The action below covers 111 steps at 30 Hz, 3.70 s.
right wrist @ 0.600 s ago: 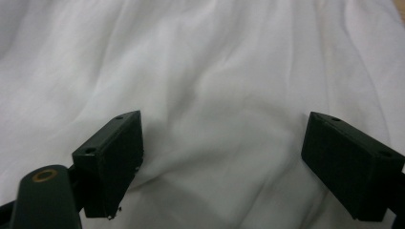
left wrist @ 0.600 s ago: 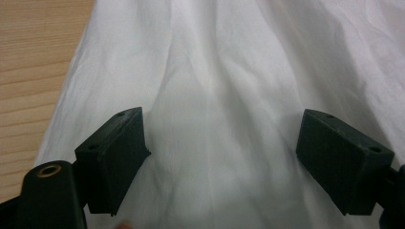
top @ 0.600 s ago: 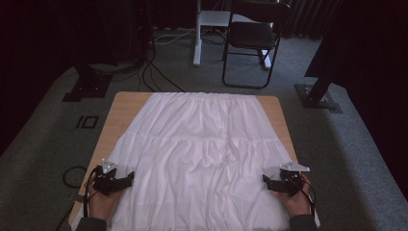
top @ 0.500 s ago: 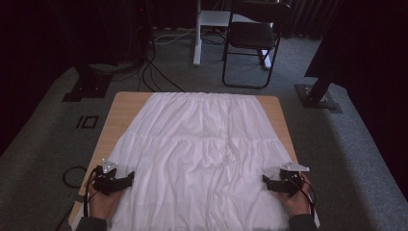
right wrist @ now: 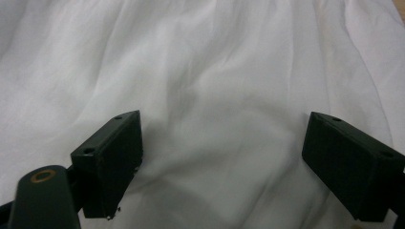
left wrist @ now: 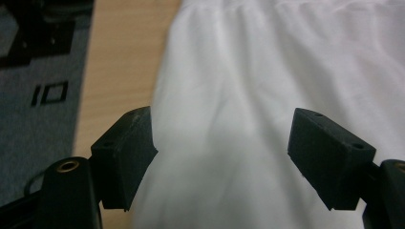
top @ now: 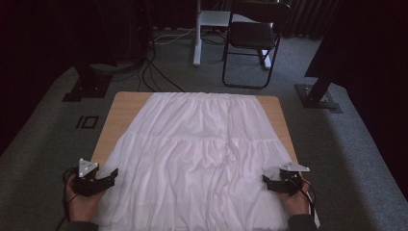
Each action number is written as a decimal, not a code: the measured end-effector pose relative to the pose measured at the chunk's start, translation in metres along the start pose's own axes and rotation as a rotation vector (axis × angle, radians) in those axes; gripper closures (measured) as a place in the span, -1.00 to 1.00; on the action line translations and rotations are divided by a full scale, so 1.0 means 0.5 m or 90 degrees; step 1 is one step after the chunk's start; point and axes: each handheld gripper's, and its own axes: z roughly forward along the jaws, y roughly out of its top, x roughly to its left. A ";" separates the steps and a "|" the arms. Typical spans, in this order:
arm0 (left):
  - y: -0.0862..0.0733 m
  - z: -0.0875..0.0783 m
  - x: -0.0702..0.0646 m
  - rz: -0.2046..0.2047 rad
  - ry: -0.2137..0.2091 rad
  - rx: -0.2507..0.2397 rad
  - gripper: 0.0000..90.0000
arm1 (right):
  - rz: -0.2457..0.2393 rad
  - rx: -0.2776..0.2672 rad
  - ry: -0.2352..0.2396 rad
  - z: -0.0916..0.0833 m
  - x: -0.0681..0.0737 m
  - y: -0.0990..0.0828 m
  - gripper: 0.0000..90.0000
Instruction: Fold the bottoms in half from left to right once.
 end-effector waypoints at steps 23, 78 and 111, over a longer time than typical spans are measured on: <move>-0.065 0.037 -0.018 0.032 -0.012 0.093 -0.92 | 0.000 0.000 0.000 0.000 0.000 0.000 -0.71; -0.014 -0.023 0.240 -0.056 0.247 0.052 0.93 | 0.065 0.015 -0.085 -0.080 -0.087 -0.038 -0.49; 0.091 -0.088 0.101 -0.008 0.087 -0.084 0.93 | 0.055 0.036 -0.046 -0.069 -0.077 -0.030 0.90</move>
